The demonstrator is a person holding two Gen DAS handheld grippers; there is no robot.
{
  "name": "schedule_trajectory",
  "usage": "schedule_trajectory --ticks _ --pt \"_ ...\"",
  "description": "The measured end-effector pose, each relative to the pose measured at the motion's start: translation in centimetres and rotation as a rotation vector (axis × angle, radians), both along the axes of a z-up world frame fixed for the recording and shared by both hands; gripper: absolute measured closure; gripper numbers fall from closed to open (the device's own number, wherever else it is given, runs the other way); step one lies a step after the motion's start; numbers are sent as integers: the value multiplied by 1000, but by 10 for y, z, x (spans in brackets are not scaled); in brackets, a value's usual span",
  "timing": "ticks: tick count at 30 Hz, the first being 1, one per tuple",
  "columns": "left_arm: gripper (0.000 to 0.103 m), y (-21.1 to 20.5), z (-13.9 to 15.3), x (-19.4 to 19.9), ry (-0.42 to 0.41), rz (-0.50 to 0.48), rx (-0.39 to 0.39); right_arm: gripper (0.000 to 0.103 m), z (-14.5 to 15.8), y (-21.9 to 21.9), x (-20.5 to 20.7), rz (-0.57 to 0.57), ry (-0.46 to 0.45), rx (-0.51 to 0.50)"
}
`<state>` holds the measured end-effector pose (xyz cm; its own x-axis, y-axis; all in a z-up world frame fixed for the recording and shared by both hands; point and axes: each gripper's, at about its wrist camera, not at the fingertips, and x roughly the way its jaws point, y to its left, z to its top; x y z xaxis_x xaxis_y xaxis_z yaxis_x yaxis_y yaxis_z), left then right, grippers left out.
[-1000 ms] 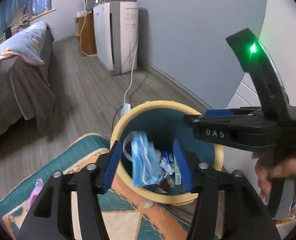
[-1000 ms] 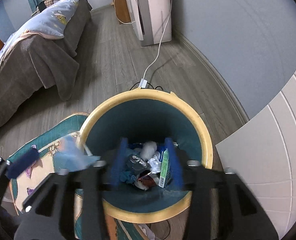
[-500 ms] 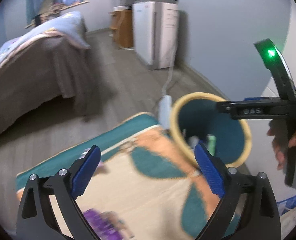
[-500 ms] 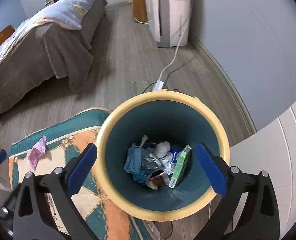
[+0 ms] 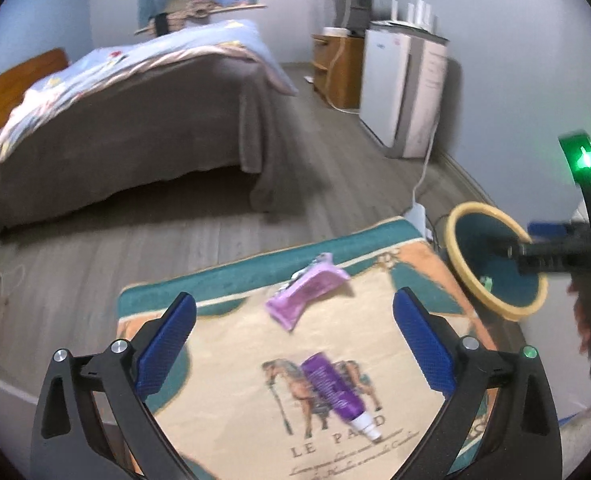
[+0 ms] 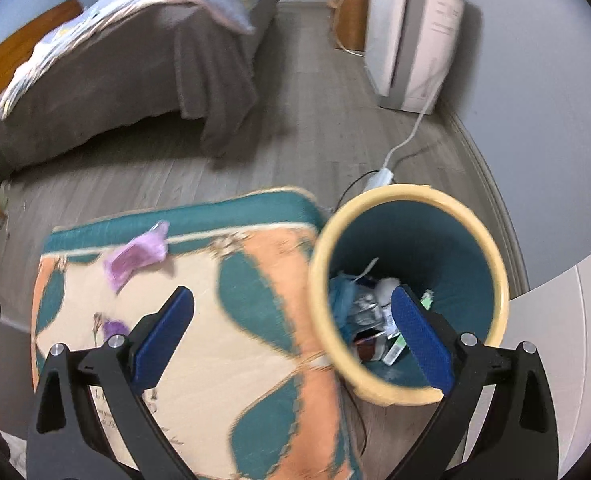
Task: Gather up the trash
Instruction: 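Move both tools back and grasp purple bottle with right gripper, then grasp pink wrapper with left gripper while right holds purple bottle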
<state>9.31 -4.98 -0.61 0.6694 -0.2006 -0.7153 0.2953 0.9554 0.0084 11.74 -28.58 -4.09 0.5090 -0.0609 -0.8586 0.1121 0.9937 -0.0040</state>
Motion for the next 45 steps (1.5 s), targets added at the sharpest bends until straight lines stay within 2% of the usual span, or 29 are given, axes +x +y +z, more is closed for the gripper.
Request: schedule_trajectory --ticks 2,5,10,14,19,21,22,24,26,32,36,40,43,45 --pt "5 13 -2 0 -5 10 5 6 -9 24 -4 18 9 -11" --pt "5 29 -5 2 -8 21 53 6 -27 55 -5 45 43 1" --pt "5 54 -12 9 -7 37 84 6 -57 104 -1 116 94 -46" --pt "5 74 -21 14 18 60 105 6 -84 143 5 179 136 -35" --pt "5 95 -33 23 64 95 109 7 -116 171 5 227 207 -15" --pt "5 100 -36 27 78 106 99 20 -129 175 5 228 235 -8" --pt "5 103 -37 29 86 114 92 25 -134 175 6 224 246 -3" --pt "5 104 -40 32 97 123 85 53 -140 174 6 231 264 40" --pt "5 102 -45 34 114 120 88 70 -139 173 5 248 273 64" --pt "5 74 -68 45 164 46 92 71 -119 138 11 183 252 94" --pt "5 44 -81 58 164 -26 117 71 -105 108 20 165 219 11" --pt "5 15 -100 86 171 -66 128 71 -94 69 32 103 202 28" --pt "6 0 -122 108 207 -78 103 71 -85 42 36 69 179 50" --pt "8 -13 -139 117 224 -101 146 71 -81 30 39 52 170 78"
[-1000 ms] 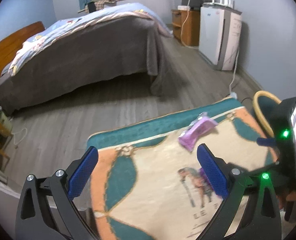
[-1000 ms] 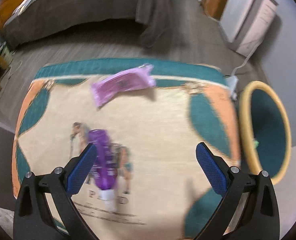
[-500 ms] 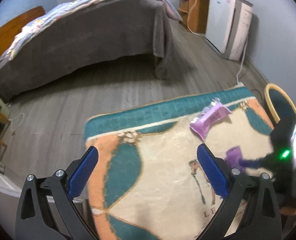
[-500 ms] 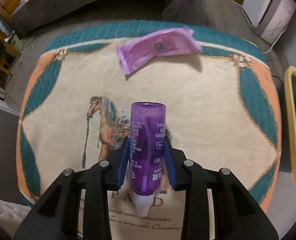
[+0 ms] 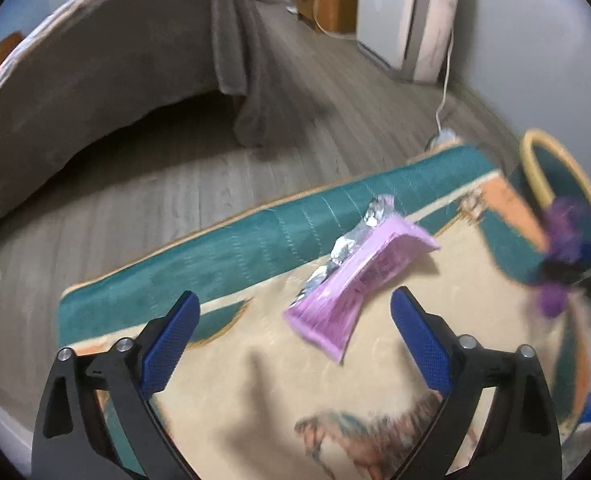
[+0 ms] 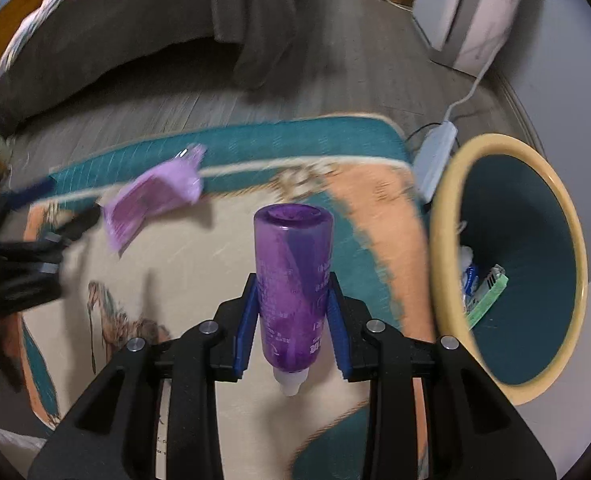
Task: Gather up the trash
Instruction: 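Grasp pink wrapper with left gripper while right holds purple bottle, then carry bottle and wrapper over bin and open both grippers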
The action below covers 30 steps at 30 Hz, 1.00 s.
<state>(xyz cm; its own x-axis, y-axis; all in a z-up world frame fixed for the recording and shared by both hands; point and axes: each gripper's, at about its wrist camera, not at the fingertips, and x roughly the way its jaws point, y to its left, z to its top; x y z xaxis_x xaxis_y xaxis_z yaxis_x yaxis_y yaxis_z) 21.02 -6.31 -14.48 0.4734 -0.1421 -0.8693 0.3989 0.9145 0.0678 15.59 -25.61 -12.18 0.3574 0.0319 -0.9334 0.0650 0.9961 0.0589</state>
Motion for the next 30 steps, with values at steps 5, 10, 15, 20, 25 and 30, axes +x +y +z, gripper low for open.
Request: schedule_trajectory --ticks 5,10,15,20,25,30 --pt "23 -25 -26 3 6 -80 80 71 0 -18 -5 -5 5 43" --pt "41 -36 -31 -4 6 -126 87 71 4 -8 -2 28 -3 45" --pt "78 -45 -25 -12 17 -170 85 71 12 -6 -2 46 -21 32" --pt "83 -56 -11 -21 -18 -196 90 71 26 -20 -5 22 -51 41" --pt "83 -71 14 -30 -73 -214 54 71 52 -48 -9 -22 -119 10" --pt "84 -93 29 -36 -106 -242 29 71 67 -91 -15 -98 -159 13"
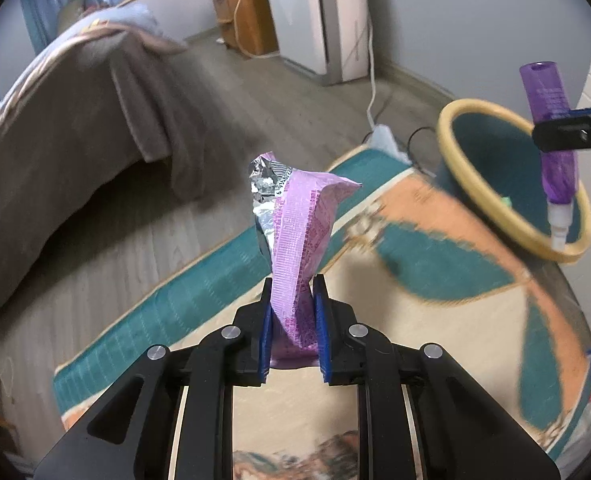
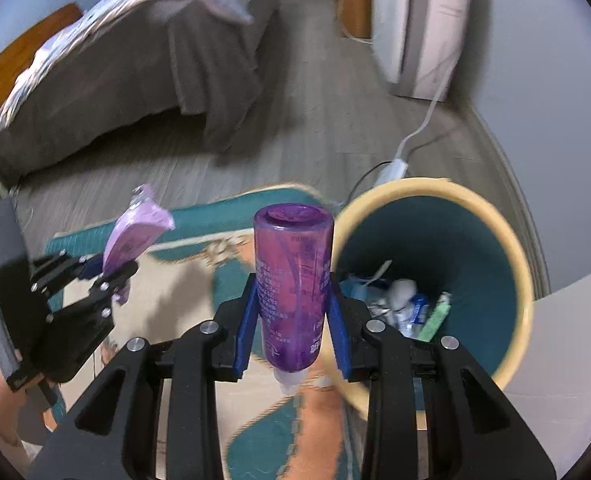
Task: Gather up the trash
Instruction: 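Carry bottle and wrapper over bin and open both grippers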
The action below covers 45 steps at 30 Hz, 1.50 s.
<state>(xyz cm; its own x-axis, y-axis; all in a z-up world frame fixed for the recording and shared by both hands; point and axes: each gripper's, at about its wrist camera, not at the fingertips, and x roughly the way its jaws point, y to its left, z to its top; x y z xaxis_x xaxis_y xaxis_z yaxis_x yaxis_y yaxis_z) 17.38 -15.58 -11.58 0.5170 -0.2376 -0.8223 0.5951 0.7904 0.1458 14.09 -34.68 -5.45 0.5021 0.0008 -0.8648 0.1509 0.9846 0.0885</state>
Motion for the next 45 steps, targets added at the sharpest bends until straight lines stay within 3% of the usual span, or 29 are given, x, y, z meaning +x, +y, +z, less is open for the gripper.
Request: schedule_trajectory --ticks 8,16,19,22,25,27,34,36,40,45 --pt "84 -59 15 -22 20 -112 -76 71 10 -70 -10 -111 -11 -39" --pt "83 -134 14 -62 99 -278 -132 71 -17 -120 -24 -183 78 -50" --pt "83 -160 7 -67 132 -294 -107 71 -23 -130 -25 -208 92 -32" --pt "83 -179 1 -62 109 -298 -80 71 -30 -139 -27 -241 95 15" --pt "70 -190 3 -49 93 -270 -116 70 -29 -145 -29 -272 53 68" --pt "56 -190 6 -49 75 -262 -112 55 -20 -150 -31 -294 10 97" --pt "31 -173 23 -57 35 -244 -128 38 -8 -151 -32 -310 -35 120" --pt "16 -161 31 -65 27 -226 -133 31 -4 -149 -35 -309 -44 120" --pt "7 -131 57 -75 13 -148 -152 7 19 -134 -50 -298 -88 91" --pt "5 -97 90 -94 -14 -61 -182 6 48 -108 -92 -285 -112 20"
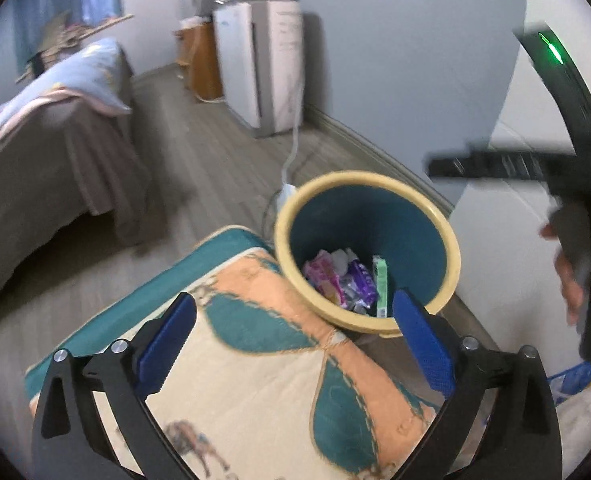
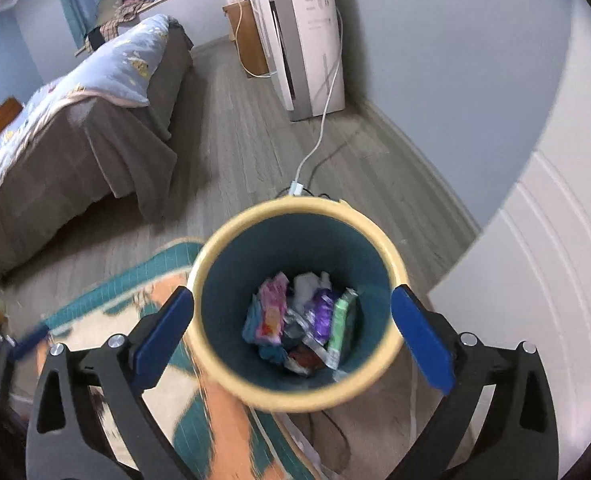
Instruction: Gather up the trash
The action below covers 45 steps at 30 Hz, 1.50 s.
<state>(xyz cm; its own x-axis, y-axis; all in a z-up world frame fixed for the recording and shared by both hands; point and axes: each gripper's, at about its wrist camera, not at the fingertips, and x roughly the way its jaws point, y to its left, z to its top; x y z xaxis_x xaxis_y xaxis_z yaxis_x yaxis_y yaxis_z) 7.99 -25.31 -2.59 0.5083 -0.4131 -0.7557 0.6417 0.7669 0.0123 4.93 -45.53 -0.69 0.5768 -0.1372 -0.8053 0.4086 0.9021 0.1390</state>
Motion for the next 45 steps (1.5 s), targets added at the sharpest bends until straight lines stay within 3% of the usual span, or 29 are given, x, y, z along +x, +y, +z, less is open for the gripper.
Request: schedule_trajectory --ticks 7,14,22,45 --pt "5 25 37 -33 -21 38 -66 6 12 35 -52 19 29 -114" --pt "5 29 47 -60 -136 103 33 6 19 47 -81 4 22 -167" --pt "5 30 38 -58 -144 82 32 6 24 60 -88 17 11 -254" --pt "5 42 43 -57 -138 72 -5 6 28 68 -86 7 -4 -266"
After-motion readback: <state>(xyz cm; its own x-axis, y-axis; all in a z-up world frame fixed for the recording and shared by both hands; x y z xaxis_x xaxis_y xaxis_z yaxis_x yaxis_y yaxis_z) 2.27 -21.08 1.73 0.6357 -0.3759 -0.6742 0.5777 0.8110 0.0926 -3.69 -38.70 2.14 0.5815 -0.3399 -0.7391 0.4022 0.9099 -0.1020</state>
